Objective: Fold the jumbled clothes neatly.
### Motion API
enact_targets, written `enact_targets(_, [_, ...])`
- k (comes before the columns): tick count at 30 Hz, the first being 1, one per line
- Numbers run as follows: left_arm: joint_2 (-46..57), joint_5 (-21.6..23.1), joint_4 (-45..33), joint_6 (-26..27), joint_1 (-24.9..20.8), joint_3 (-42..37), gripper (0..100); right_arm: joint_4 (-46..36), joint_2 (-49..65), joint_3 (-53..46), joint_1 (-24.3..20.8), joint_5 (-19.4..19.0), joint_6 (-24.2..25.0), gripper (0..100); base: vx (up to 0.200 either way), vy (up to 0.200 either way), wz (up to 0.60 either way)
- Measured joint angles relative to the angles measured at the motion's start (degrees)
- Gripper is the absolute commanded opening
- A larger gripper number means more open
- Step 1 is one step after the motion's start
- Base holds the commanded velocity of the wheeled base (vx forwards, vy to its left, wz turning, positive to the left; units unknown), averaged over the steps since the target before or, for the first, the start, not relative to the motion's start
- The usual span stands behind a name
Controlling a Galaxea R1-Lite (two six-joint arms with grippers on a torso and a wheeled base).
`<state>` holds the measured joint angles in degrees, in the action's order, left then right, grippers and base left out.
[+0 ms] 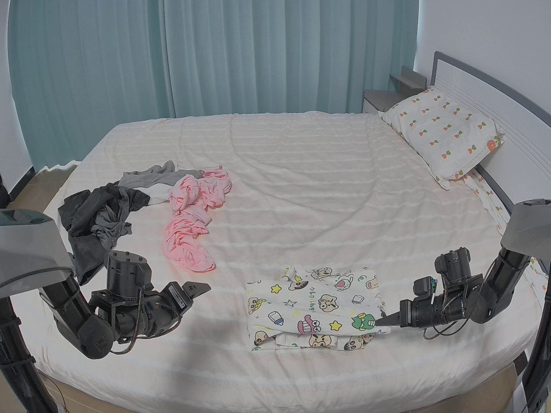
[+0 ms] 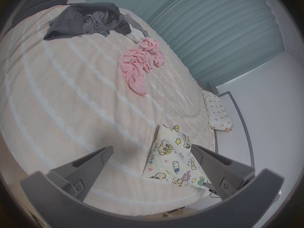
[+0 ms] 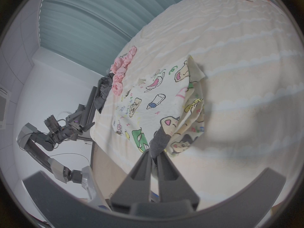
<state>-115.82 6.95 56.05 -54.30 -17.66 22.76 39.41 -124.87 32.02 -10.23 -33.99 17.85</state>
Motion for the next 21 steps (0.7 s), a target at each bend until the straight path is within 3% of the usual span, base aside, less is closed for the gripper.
enact_targets(8, [-0.22,-0.02,0.02,0.00,-0.09,0.00,100,0.27,-1.01,1.90,1.30,2.99,-2.41,100,0.000,0.000,0.00])
enact_targets(21, [-0.44,0.13,0.57,-0.04,-0.27,-0.05,100,0.60,-6.08,17.14,1.55,4.60,3.19,100,0.000,0.000,0.00])
